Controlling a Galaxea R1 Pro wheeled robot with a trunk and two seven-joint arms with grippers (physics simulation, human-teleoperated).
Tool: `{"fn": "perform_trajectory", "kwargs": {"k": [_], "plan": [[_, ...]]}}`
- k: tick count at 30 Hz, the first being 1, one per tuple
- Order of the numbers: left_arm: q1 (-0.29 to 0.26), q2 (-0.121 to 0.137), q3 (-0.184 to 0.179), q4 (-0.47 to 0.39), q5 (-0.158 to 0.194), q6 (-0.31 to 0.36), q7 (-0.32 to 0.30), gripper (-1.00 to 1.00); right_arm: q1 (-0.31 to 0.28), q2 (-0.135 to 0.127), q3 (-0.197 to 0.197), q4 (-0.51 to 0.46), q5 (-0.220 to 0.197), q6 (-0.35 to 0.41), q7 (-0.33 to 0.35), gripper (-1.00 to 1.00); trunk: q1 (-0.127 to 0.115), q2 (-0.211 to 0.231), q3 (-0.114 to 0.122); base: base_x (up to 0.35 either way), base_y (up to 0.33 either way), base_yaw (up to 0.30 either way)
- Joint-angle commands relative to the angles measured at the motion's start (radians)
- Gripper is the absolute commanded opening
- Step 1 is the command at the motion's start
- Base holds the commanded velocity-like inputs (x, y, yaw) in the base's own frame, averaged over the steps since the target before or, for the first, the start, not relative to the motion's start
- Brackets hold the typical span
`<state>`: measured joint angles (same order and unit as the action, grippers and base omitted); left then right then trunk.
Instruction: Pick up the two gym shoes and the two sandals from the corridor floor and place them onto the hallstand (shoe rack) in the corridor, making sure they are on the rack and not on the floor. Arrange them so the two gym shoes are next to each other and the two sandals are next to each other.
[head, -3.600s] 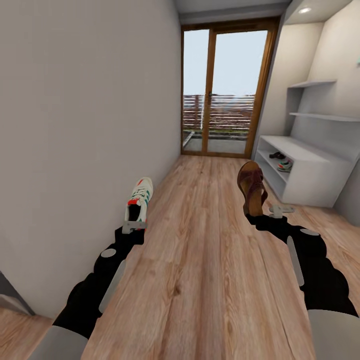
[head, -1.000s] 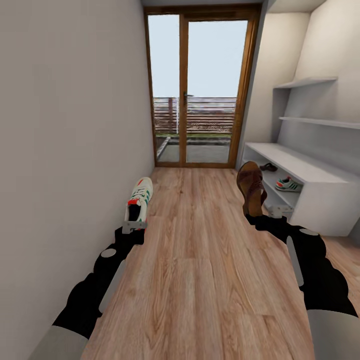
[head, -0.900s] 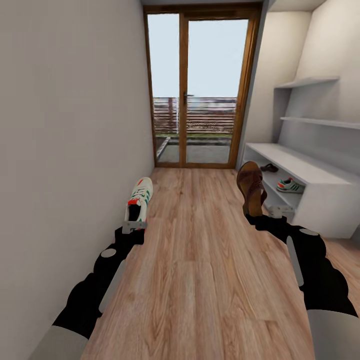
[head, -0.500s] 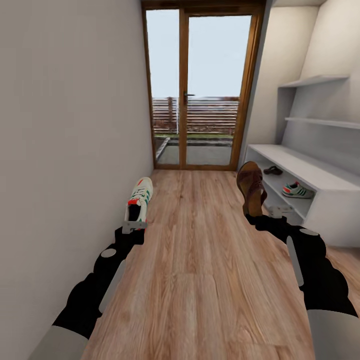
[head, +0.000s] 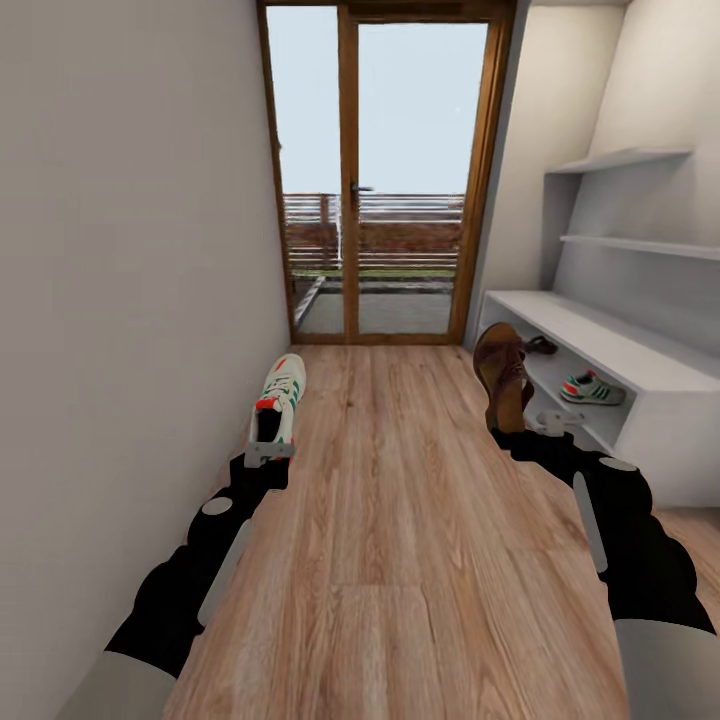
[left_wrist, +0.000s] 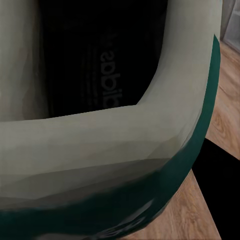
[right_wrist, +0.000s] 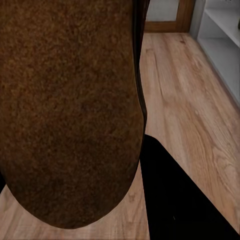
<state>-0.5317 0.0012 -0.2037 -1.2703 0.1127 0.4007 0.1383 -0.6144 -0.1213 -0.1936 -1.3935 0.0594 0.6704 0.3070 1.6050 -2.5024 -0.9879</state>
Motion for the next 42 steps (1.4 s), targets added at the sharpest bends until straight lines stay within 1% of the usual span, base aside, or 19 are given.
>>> {"fn": "perform_trajectory", "kwargs": {"k": [1,22,25,30,42], "plan": [[-0.001,0.000,-0.002,-0.001,0.010,0.004,0.007,-1.00,-0.001,0.000,-0.001,-0.002,0.002,0.006,0.004,-1.00,0.000,0.000,-0.001,0.347,0.000,-0.002],[-0.001,0.000,-0.002,-0.001,0.010,0.004,0.007,-1.00,-0.001,0.000,-0.001,-0.001,0.002,0.005,0.005,-1.00,0.000,0.000,-0.001,0.347,0.000,0.000],[-0.001,-0.002,-0.002,-0.001,0.011,0.004,0.007,-1.00,-0.001,0.000,-0.001,0.001,0.003,0.005,0.005,-1.00,0.000,0.000,-0.001,0.347,0.000,0.000],[-0.001,-0.013,-0.002,-0.001,0.011,0.004,0.007,-1.00,-0.001,0.000,-0.001,0.002,0.004,0.005,0.005,-1.00,0.000,0.000,-0.001,0.347,0.000,0.000],[-0.001,-0.014,-0.002,-0.001,0.010,0.004,0.007,-1.00,-0.001,0.000,0.000,0.001,0.004,0.005,0.005,-1.00,0.000,0.000,-0.001,0.347,0.000,0.000]]}}
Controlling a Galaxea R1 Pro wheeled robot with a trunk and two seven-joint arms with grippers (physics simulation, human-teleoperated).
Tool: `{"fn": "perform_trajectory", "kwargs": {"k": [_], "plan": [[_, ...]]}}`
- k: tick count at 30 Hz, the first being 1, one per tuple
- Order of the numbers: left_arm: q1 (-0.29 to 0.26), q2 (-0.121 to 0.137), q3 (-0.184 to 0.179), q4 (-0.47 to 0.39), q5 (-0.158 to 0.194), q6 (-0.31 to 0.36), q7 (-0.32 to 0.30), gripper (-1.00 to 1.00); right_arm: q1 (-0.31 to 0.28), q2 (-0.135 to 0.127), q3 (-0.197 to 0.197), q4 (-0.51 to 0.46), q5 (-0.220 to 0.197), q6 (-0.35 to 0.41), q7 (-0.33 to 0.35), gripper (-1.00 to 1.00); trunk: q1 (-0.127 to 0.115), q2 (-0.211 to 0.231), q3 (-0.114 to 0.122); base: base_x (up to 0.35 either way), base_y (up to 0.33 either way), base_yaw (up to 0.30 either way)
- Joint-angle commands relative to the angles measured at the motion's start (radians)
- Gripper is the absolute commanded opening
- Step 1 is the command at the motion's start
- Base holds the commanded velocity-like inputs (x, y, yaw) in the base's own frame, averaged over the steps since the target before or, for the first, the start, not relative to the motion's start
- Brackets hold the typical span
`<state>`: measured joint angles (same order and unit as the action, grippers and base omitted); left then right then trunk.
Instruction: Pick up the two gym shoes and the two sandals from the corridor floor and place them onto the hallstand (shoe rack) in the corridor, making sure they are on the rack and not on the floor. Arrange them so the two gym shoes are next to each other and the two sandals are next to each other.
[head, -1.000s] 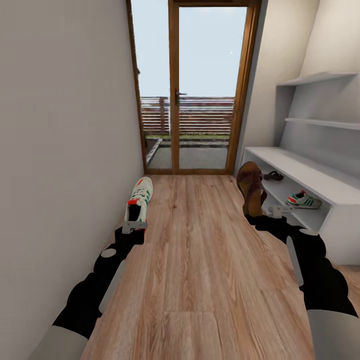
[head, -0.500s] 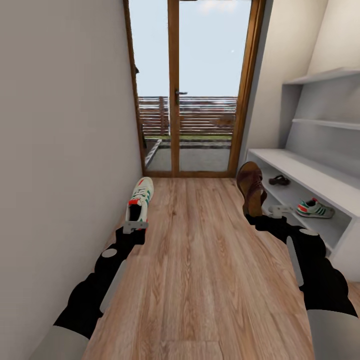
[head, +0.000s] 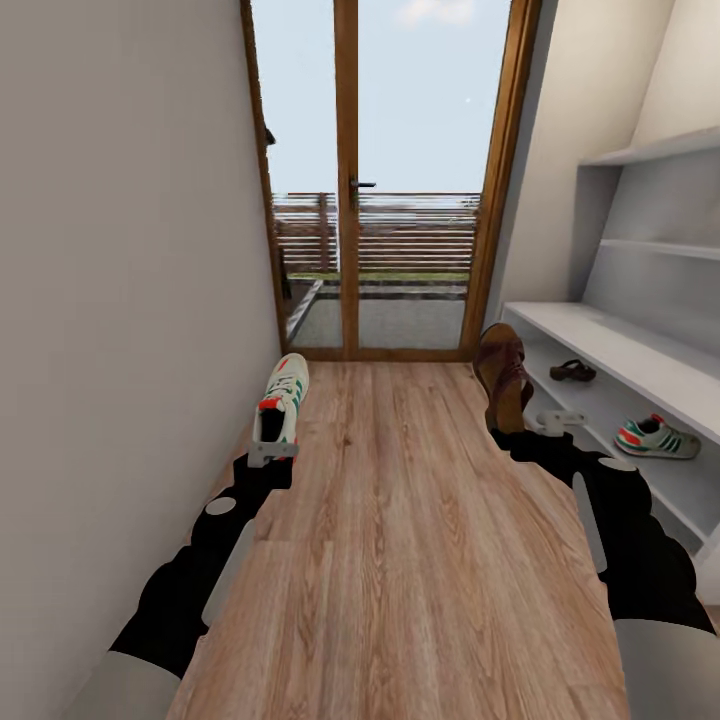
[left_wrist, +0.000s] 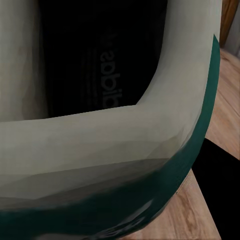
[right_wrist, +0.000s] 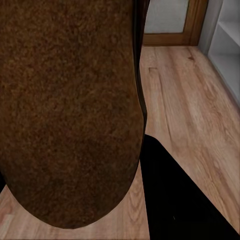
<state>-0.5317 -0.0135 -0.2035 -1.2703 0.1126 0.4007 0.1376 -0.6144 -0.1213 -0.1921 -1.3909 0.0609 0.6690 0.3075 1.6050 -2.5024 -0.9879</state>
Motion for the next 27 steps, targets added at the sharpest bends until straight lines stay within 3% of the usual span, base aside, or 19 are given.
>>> {"fn": "perform_trajectory", "kwargs": {"k": [1,27], "plan": [[-0.001,0.000,-0.002,-0.001,0.010,0.004,0.008,-1.00,-0.001,0.000,-0.001,-0.001,0.002,0.006,0.005,-1.00,0.000,0.000,-0.001,0.347,0.000,0.000],[-0.001,0.001,-0.002,-0.001,0.012,0.004,0.008,-1.00,-0.001,0.000,-0.001,-0.002,0.002,0.006,0.005,-1.00,0.000,0.000,-0.001,0.347,0.000,0.000]]}}
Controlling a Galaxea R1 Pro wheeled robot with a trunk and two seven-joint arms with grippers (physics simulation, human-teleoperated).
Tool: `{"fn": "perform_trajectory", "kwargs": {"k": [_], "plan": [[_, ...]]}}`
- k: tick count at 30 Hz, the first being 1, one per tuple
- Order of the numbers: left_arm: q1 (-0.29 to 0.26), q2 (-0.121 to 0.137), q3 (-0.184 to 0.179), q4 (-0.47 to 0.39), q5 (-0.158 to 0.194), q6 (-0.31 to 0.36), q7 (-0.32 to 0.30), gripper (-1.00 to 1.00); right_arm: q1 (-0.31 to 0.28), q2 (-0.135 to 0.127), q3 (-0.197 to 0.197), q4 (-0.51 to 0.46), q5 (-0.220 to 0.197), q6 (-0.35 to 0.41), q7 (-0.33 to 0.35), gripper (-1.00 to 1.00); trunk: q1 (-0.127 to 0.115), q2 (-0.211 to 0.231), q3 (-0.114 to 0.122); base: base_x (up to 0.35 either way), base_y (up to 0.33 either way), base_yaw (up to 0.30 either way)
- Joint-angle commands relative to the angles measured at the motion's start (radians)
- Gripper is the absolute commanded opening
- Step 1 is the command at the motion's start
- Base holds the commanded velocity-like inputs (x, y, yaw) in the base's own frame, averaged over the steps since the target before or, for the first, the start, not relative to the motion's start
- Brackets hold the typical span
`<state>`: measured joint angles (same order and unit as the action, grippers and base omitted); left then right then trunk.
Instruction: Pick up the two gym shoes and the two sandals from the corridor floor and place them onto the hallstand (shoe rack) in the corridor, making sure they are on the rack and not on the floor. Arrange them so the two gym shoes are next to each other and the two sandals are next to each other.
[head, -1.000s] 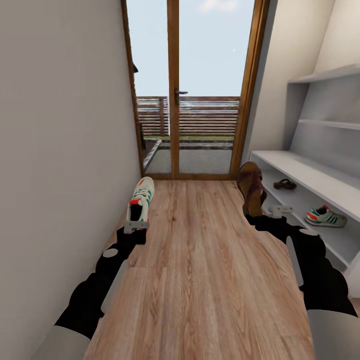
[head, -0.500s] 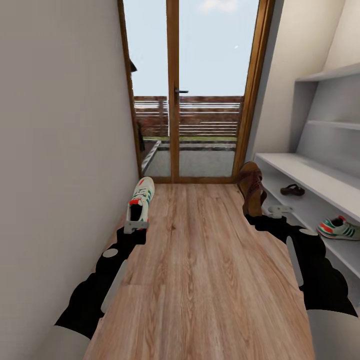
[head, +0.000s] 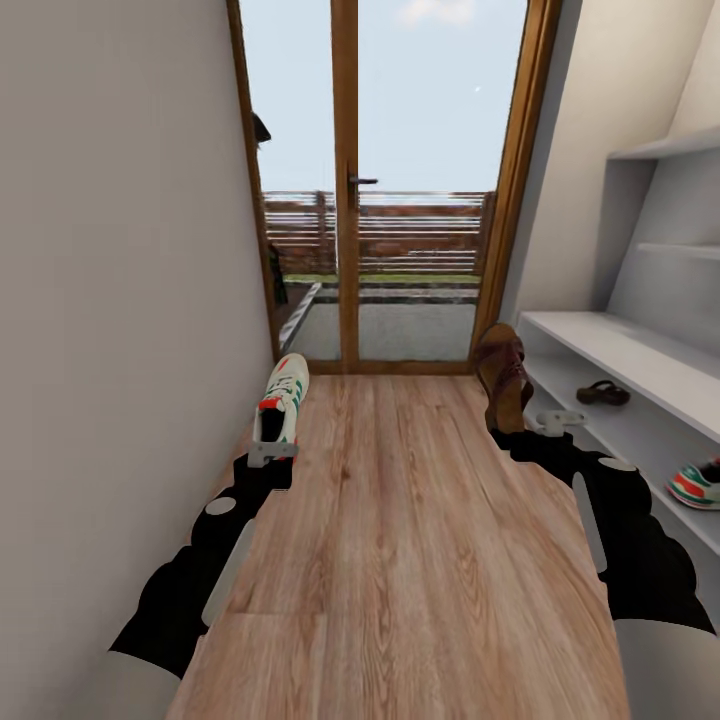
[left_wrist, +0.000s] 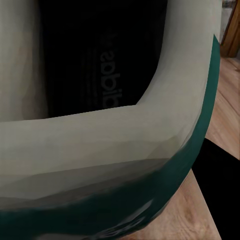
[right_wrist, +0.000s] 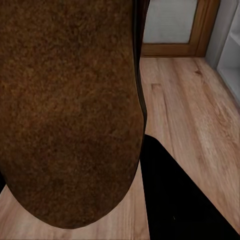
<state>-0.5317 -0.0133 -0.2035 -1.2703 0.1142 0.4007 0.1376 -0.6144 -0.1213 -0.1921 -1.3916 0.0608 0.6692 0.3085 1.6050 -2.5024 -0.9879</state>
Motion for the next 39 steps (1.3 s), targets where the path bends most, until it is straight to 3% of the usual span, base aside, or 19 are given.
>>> {"fn": "perform_trajectory", "kwargs": {"k": [1,13,22,39], "plan": [[-0.001,0.000,-0.002,-0.001,0.010,0.004,0.008,-1.00,-0.001,0.000,-0.001,-0.001,0.002,0.006,0.004,-1.00,0.000,0.000,-0.001,0.347,0.000,0.000],[-0.001,0.000,-0.002,-0.001,0.010,0.004,0.008,-1.00,-0.001,0.000,-0.001,-0.001,0.002,0.007,0.004,-1.00,0.000,0.000,-0.001,0.347,0.000,-0.043],[-0.001,-0.001,-0.002,-0.001,0.010,0.004,0.008,-1.00,-0.001,0.000,-0.001,-0.001,0.002,0.007,0.004,-1.00,0.000,0.000,-0.001,0.330,0.000,-0.270],[-0.001,0.000,-0.002,-0.001,0.010,0.004,0.008,-1.00,-0.001,0.000,-0.001,-0.001,0.002,0.007,0.004,-1.00,0.000,0.000,-0.001,0.055,0.020,-0.295]]}}
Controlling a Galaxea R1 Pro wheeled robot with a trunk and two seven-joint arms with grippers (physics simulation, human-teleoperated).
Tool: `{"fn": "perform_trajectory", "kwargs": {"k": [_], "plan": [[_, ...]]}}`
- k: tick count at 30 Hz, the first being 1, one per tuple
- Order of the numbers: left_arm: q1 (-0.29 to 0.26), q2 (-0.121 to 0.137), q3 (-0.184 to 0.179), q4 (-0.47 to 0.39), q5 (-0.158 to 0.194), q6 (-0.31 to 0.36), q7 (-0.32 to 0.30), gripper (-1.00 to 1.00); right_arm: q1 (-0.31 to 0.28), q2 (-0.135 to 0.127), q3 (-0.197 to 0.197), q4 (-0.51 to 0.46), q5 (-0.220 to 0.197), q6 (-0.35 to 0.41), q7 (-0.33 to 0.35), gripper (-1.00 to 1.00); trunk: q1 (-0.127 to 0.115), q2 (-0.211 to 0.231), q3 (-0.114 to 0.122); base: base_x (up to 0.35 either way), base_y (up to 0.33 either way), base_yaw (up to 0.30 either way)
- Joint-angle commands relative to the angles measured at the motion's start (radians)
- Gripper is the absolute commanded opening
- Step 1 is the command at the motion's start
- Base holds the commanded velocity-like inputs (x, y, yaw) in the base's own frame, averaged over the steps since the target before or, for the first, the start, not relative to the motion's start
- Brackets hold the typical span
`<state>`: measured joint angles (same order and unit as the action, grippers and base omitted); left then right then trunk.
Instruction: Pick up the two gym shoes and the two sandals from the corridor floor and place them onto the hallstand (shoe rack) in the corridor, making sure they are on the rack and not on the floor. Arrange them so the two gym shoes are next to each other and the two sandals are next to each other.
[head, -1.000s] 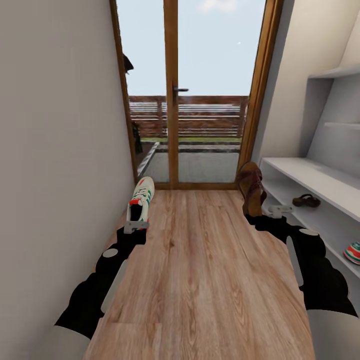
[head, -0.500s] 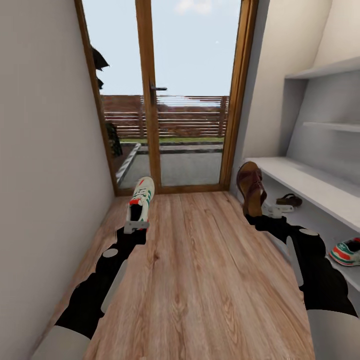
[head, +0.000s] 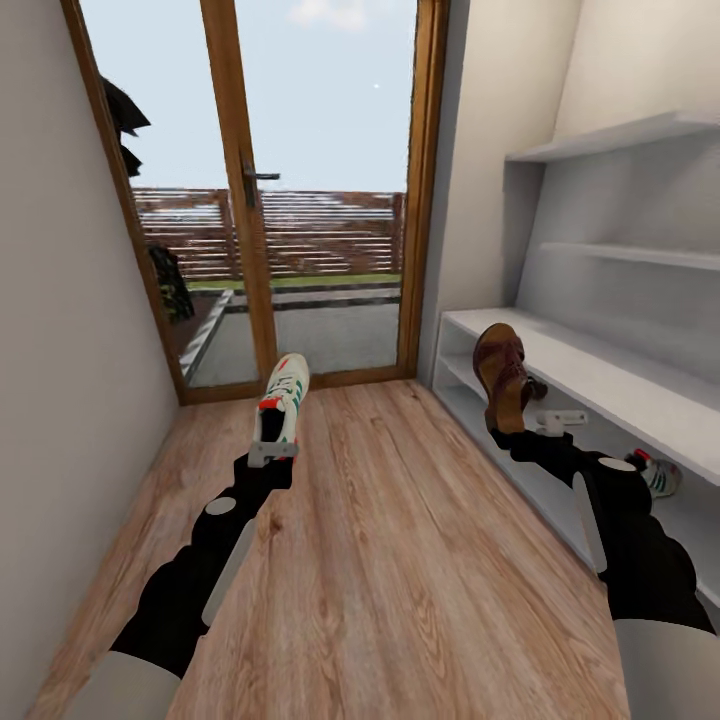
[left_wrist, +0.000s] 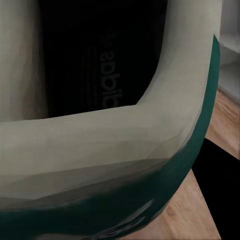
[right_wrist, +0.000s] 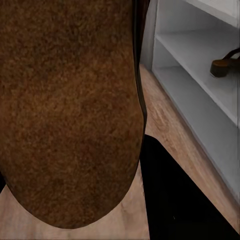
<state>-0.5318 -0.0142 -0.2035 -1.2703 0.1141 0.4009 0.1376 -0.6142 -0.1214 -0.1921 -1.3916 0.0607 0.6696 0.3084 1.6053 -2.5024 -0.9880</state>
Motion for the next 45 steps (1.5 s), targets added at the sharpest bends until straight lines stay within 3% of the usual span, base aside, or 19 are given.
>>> {"fn": "perform_trajectory", "kwargs": {"k": [1,11,22,30,45], "plan": [[-0.001,0.000,-0.002,-0.001,0.010,0.004,0.008,-1.00,-0.001,0.000,-0.001,-0.001,0.002,0.006,0.004,-1.00,0.000,0.000,-0.001,0.225,0.152,-0.170],[-0.001,0.000,-0.002,-0.001,0.010,0.004,0.008,-1.00,-0.001,0.000,-0.001,-0.002,0.002,0.007,0.005,-1.00,0.000,0.000,-0.001,0.222,0.156,-0.061],[-0.001,0.001,-0.002,-0.001,0.010,0.004,0.008,-1.00,-0.001,0.000,-0.001,-0.002,0.002,0.007,0.005,-1.00,0.000,0.000,-0.001,0.015,0.007,-0.283],[-0.001,0.001,-0.002,-0.001,0.010,0.004,0.008,-1.00,-0.001,0.000,-0.001,-0.003,0.002,0.007,0.005,-1.00,0.000,0.000,-0.001,0.241,0.151,-0.279],[-0.001,0.000,-0.002,-0.001,0.010,0.004,0.008,-1.00,-0.001,0.000,-0.004,-0.003,-0.003,0.006,0.004,-1.00,0.000,0.000,-0.001,0.159,0.129,-0.013]]}}
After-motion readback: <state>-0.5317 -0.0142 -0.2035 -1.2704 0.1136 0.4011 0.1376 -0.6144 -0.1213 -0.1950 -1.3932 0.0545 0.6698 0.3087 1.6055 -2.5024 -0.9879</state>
